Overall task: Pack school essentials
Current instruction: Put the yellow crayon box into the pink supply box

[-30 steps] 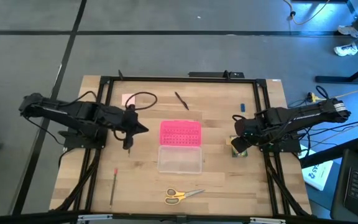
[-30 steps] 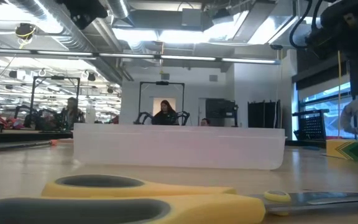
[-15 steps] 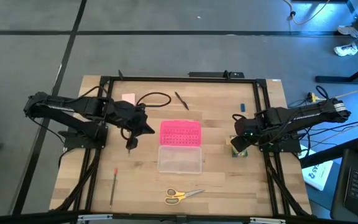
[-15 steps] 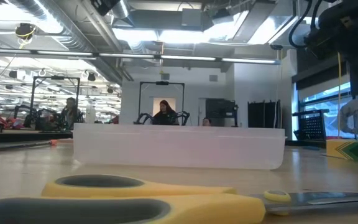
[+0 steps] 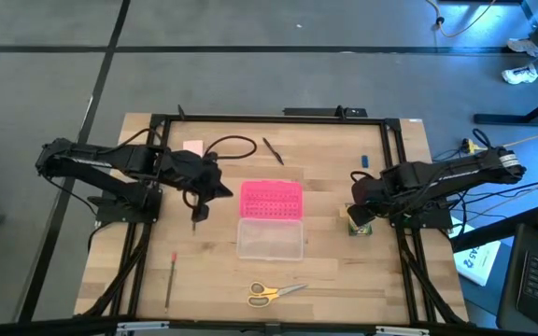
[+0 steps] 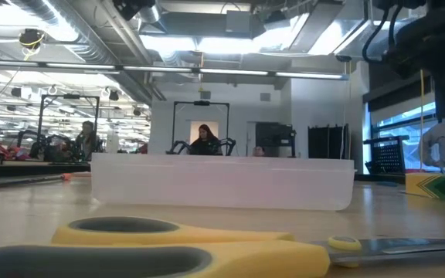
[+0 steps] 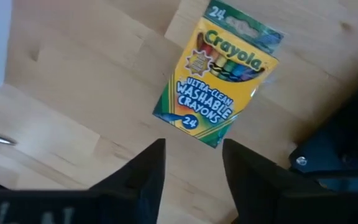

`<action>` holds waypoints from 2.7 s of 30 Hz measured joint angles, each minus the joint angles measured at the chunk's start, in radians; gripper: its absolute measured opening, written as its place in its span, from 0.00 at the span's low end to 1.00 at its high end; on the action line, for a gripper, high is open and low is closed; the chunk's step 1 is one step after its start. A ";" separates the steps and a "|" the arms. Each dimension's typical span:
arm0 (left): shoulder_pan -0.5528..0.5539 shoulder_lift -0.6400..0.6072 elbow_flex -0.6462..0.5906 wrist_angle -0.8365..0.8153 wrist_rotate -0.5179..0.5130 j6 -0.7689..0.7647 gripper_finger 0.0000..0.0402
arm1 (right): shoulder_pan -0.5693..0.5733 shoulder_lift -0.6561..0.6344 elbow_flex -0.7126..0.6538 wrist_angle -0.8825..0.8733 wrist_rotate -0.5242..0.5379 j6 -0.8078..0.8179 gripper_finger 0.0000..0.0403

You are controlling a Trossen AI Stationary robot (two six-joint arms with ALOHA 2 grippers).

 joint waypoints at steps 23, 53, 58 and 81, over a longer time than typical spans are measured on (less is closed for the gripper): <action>0.000 0.000 0.000 0.002 -0.052 0.000 0.00 | 0.000 0.000 0.000 0.045 0.009 0.026 0.41; 0.000 0.000 0.000 0.002 -0.053 0.000 0.00 | 0.000 0.010 0.000 0.124 0.064 0.191 0.55; 0.000 -0.001 0.000 0.002 -0.053 0.000 0.00 | 0.002 0.056 0.000 0.105 0.053 0.268 0.72; 0.000 -0.001 0.000 0.002 -0.053 0.000 0.00 | 0.003 0.289 -0.002 0.091 0.019 0.336 0.99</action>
